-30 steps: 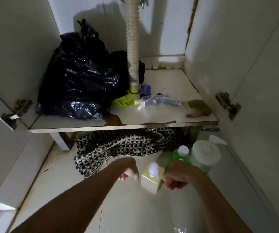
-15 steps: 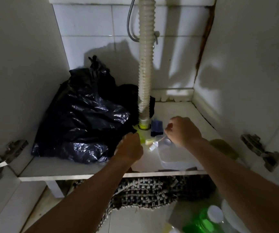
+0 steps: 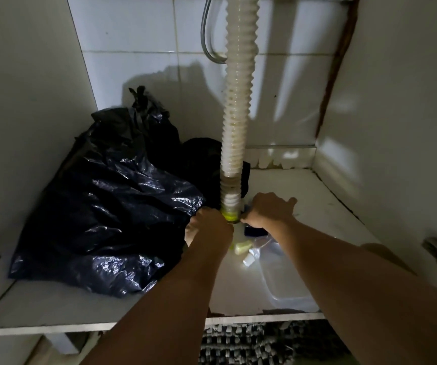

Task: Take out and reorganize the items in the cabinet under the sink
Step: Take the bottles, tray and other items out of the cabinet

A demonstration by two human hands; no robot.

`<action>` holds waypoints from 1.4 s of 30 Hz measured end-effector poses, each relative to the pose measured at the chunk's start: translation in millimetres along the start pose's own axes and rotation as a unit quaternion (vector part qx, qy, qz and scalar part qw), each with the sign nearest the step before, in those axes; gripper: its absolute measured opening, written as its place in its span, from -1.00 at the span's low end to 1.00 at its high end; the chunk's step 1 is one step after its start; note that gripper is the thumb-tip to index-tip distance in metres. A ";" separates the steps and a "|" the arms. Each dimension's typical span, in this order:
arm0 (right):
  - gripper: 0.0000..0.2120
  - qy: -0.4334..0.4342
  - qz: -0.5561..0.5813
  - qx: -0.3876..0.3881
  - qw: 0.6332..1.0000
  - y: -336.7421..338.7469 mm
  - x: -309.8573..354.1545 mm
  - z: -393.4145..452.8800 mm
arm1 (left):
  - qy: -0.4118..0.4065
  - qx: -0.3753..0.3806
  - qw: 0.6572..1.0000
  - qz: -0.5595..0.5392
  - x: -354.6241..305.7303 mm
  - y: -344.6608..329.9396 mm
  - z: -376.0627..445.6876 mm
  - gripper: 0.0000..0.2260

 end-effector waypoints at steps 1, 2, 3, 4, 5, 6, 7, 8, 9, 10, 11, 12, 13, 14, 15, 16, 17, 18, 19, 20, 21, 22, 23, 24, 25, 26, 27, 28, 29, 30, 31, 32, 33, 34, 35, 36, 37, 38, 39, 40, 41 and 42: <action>-0.67 -0.001 0.005 -0.002 1.000 1.4 -0.7 -0.9 | 0.012 0.009 1.000 -0.019 1.5 -0.2 0.8 -0.59; -0.67 -0.003 0.015 -0.005 1.000 4.7 -2.2 -0.8 | 0.022 0.019 0.999 -0.037 2.6 0.2 1.0 -0.55; -0.68 -0.007 0.028 -0.004 1.000 11.1 -4.9 0.3 | 0.028 0.026 0.998 -0.046 2.9 1.7 1.3 -0.50; -0.69 -0.013 0.055 -0.001 0.998 19.8 -9.0 2.9 | 0.030 0.035 0.998 -0.044 3.0 2.2 1.6 -0.46; -0.70 -0.015 0.089 0.009 0.996 28.9 -13.1 6.6 | 0.028 0.044 0.998 -0.037 3.6 1.7 1.9 -0.42; -0.70 -0.014 0.120 0.023 0.992 38.9 -17.1 10.0 | 0.024 0.052 0.998 -0.030 4.4 1.6 1.2 -0.40; -0.70 -0.016 0.143 0.030 0.989 50.7 -22.0 10.6 | 0.019 0.056 0.998 -0.028 5.4 1.9 0.1 -0.39; -0.70 -0.020 0.159 0.026 0.987 61.9 -28.0 12.4 | 0.016 0.058 0.998 -0.029 6.1 3.1 -1.2 -0.39; -0.71 -0.027 0.177 0.017 0.984 72.1 -34.3 10.6 | 0.014 0.061 0.998 -0.031 7.1 4.8 -3.4 -0.40; -0.71 -0.032 0.197 0.014 0.980 79.5 -40.5 7.8 | 0.009 0.066 0.997 -0.029 7.8 7.1 -5.9 -0.42; -0.71 -0.040 0.224 0.015 0.974 84.8 -46.5 2.9 | 0.001 0.070 0.997 -0.025 8.0 10.4 -9.2 -0.43; -0.72 -0.044 0.248 0.015 0.968 87.8 -53.0 -3.1 | -0.010 0.073 0.997 -0.023 7.5 13.8 -12.6 -0.44; -0.71 -0.046 0.264 0.014 0.963 91.6 -58.8 -12.2 | -0.022 0.079 0.996 -0.020 5.6 17.8 -16.9 -0.45; -0.70 -0.047 0.273 0.009 0.961 94.8 -64.6 -21.1 | -0.033 0.086 0.996 -0.016 3.1 23.0 -22.9 -0.45; -0.67 -0.053 0.283 0.006 0.958 97.8 -69.2 -31.5 | -0.040 0.095 0.995 -0.013 0.7 28.6 -29.0 -0.46; -0.63 -0.062 0.298 0.007 0.952 99.6 -73.8 -41.8 | -0.042 0.110 0.993 -0.015 -0.5 34.1 -35.2 -0.46; -0.62 -0.071 0.321 0.014 0.944 101.9 -77.4 -55.2 | -0.034 0.135 0.990 -0.029 -1.1 38.6 -42.4 -0.46; -0.64 -0.075 0.350 0.020 0.934 104.9 -80.1 -68.8 | -0.017 0.166 0.985 -0.052 -0.9 43.6 -50.6 -0.46; -0.68 -0.074 0.384 0.025 0.920 108.5 -83.0 -83.4 | 0.004 0.195 0.978 -0.079 -0.2 49.6 -59.1 -0.49; -0.72 -0.074 0.416 0.029 0.906 111.0 -86.8 -97.8 | 0.021 0.218 0.971 -0.096 0.9 55.4 -67.2 -0.52; -0.74 -0.073 0.439 0.031 0.895 112.6 -91.4 -113.3 | 0.033 0.236 0.965 -0.105 3.3 60.1 -74.5 -0.55; -0.74 -0.074 0.452 0.033 0.888 115.1 -95.5 -131.8 | 0.041 0.247 0.962 -0.113 5.8 65.6 -81.7 -0.58; -0.73 -0.072 0.469 0.043 0.879 115.4 -98.7 -149.3 | 0.042 0.250 0.959 -0.126 8.1 72.0 -88.0 -0.60; -0.73 -0.065 0.497 0.059 0.863 112.6 -100.2 -164.4 | 0.040 0.252 0.956 -0.145 10.2 77.5 -95.4 -0.62; -0.74 -0.058 0.542 0.076 0.835 108.2 -101.1 -177.3 | 0.040 0.257 0.950 -0.173 13.5 82.0 -102.3 -0.66; -0.75 -0.061 0.598 0.093 0.794 102.7 -102.5 -190.9 | 0.042 0.265 0.940 -0.209 18.1 84.4 -111.4 -0.70; -0.76 -0.063 0.655 0.108 0.745 97.4 -103.6 -203.2 | 0.043 0.273 0.928 -0.250 23.3 85.2 -121.4 -0.75; -0.76 -0.059 0.708 0.118 0.694 93.9 -103.7 -213.1 | 0.042 0.282 0.913 -0.291 28.5 84.7 -130.1 -0.81; -0.77 -0.054 0.750 0.125 0.648 90.9 -104.0 -221.8 | 0.039 0.295 0.893 -0.337 33.2 82.7 -139.6 -0.86; -0.76 -0.046 0.780 0.134 0.609 87.6 -102.8 -229.7 | 0.037 0.312 0.866 -0.389 38.6 78.8 -149.0 -0.89; -0.72 -0.031 0.799 0.143 0.583 85.1 -100.4 -237.8 | 0.030 0.330 0.833 -0.443 43.5 73.6 -157.1 -0.90; -0.66 -0.013 0.810 0.152 0.567 82.4 -98.5 -243.9 | 0.024 0.345 0.796 -0.496 47.9 68.3 -164.3 -0.87; -0.57 0.007 0.809 0.165 0.565 79.7 -95.2 -250.4 | 0.019 0.358 0.761 -0.540 53.4 62.4 -170.2 -0.78; -0.46 0.028 0.798 0.181 0.573 76.2 -91.9 -256.5 | 0.017 0.372 0.730 -0.574 58.4 56.6 -177.3 -0.65; -0.41 0.047 0.783 0.201 0.586 72.1 -88.2 -262.9 | 0.016 0.388 0.702 -0.597 63.3 51.2 -184.0 -0.50; -0.44 0.061 0.765 0.219 0.602 66.6 -85.2 -269.1 | 0.013 0.401 0.681 -0.613 68.2 45.3 -190.4 -0.37; -0.50 0.065 0.745 0.233 0.621 59.9 -83.6 -274.6 | 0.012 0.410 0.665 -0.624 73.6 38.6 -195.0 -0.29; -0.54 0.063 0.725 0.245 0.640 52.8 -82.2 -280.1 | 0.014 0.415 0.655 -0.631 78.5 32.6 -199.3 -0.26; -0.55 0.053 0.700 0.255 0.665 44.1 -81.0 -285.5 | 0.019 0.419 0.647 -0.637 82.3 26.5 -202.6 -0.24; -0.54 0.045 0.671 0.266 0.690 34.3 -79.7 -290.5 | 0.031 0.421 0.645 -0.637 87.0 19.2 -204.0 -0.24; -0.51 0.039 0.644 0.279 0.712 22.7 -78.6 -295.0 | 0.039 0.431 0.647 -0.628 88.1 13.6 -209.6 -0.26; -0.49 0.033 0.626 0.290 0.724 11.2 -76.3 -299.7 | 0.047 0.444 0.649 -0.616 88.2 8.7 -214.8 -0.35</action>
Point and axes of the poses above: each hand's wrist, its own z-axis towards the middle knuckle, its own y-axis out of the back of the hand, x = y × z, the point moved 6 cm from there along z, towards the middle knuckle, and after that the axes turned 1 degree about -z, right-handed, at the moved point
